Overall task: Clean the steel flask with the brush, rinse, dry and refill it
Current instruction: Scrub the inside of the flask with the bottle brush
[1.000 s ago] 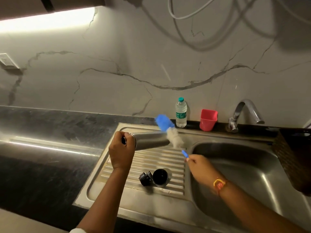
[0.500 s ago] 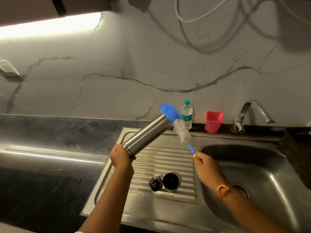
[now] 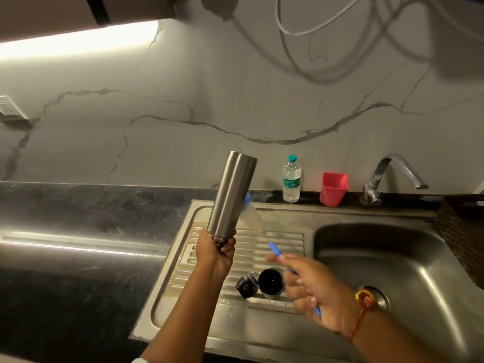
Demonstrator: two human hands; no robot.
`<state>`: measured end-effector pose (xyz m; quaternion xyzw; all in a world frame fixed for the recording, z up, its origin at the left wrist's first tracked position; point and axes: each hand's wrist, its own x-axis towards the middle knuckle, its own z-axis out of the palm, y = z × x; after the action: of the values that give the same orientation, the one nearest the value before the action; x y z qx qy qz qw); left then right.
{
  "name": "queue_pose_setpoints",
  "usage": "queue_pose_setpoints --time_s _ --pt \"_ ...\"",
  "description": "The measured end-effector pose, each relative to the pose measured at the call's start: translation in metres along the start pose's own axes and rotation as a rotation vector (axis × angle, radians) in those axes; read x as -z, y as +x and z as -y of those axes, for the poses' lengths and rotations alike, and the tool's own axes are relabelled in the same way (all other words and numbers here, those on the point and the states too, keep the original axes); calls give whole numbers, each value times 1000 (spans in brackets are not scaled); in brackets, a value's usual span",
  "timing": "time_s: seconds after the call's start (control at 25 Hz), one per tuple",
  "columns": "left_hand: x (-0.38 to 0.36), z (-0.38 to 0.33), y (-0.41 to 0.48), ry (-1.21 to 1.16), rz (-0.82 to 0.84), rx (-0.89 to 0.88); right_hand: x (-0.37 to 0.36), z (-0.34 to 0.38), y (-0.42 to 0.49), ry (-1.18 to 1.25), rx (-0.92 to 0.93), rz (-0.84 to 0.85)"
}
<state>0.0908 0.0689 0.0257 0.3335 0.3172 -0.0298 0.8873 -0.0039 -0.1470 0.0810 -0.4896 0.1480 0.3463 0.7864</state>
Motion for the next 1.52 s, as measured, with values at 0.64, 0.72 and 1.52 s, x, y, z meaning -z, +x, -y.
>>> queue_pose_setpoints --time_s 0.64,0.72,1.52 --pt "-4 3 1 277 -189 -252 30 18 -3 162 -111 106" --pt "-1 0 2 308 -241 -301 33 22 -5 181 -103 90" --pt "35 -28 -2 647 -191 -372 75 29 -5 -454 117 -243"
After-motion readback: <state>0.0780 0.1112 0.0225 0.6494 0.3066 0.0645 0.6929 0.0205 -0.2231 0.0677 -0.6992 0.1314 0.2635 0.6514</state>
